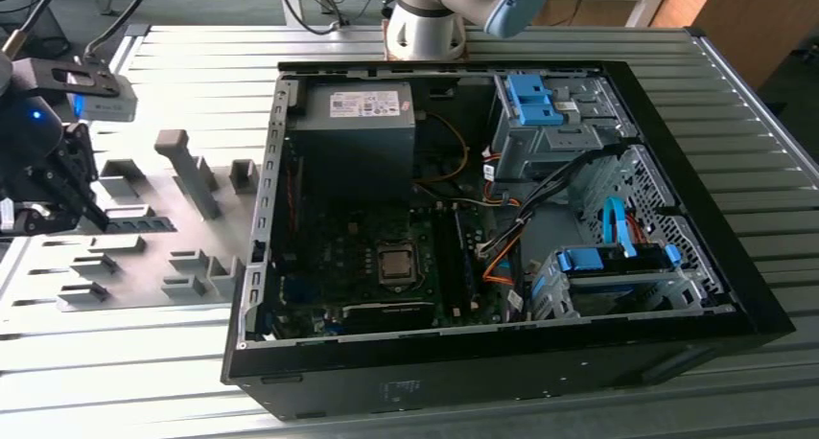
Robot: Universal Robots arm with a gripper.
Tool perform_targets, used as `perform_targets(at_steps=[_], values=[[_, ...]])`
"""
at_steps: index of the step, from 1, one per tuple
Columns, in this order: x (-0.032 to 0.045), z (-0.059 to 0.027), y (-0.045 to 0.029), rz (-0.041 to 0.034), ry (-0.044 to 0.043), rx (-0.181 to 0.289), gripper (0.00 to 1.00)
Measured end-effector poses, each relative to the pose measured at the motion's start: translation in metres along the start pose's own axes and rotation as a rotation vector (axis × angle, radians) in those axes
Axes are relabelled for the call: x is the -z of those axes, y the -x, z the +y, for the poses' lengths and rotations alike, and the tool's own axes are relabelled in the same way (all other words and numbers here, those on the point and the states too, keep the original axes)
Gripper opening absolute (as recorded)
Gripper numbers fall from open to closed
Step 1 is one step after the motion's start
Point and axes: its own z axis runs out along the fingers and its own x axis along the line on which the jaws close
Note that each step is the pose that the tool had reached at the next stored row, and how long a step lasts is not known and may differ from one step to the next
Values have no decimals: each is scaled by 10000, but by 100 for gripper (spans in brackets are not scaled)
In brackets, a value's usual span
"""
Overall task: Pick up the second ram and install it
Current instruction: 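Pick up the second ram and move it above second insertion slot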
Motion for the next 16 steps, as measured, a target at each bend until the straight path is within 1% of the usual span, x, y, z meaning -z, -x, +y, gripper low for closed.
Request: perform_targets(at_steps=[16], values=[[73, 2, 1, 0, 1, 0, 14]])
